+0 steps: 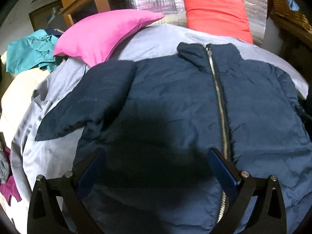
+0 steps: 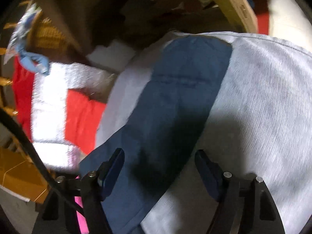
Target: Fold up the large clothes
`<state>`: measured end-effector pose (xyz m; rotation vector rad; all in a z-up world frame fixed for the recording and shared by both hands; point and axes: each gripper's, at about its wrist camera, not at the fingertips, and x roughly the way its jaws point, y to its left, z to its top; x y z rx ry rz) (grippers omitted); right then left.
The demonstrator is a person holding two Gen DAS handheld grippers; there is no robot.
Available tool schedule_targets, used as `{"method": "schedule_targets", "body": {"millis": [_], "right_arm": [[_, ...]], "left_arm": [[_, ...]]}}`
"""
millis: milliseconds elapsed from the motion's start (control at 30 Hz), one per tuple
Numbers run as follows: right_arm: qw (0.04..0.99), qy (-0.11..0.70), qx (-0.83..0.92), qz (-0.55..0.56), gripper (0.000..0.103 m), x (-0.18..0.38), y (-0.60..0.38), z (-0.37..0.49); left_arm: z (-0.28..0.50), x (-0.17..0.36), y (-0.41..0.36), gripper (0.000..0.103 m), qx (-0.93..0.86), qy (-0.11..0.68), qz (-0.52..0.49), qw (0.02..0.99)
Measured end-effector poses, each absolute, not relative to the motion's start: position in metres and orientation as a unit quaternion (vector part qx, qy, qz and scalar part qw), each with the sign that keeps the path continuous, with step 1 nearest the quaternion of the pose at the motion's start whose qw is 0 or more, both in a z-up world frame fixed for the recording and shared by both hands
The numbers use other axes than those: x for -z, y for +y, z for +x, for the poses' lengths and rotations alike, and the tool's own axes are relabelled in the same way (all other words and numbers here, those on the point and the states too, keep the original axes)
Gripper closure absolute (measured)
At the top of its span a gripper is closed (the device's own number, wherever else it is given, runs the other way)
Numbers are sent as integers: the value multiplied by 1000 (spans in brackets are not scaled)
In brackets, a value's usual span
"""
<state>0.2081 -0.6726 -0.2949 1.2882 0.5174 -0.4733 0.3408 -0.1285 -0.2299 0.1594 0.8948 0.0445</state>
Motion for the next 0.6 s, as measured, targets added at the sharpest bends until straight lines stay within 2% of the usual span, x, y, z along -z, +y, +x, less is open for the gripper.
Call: {"method": "schedule_targets", "body": {"millis": [133,200,267,367,500,600], "right_arm": [[752,230,228,574,29,295,-685,220],[762,232,239,555,45,296,-687,228],[768,243,250,537,78,297,-691,236],[773,235,253,532,89,300,-690,238],[826,208,237,467,92,256,-663,243],[877,183,193,400,92,203,-617,252]], "left_arm": [[346,232,-134,0,-21,434,78,897],[349,235,-137,0,-19,437,84,895],[348,236,-140,0,-18,437,90,895],[348,234,-140,0,-15,433,91,897],[345,223,-132,0,-17,423,81,902],[345,211,-119,0,-28,410,68,909]]}}
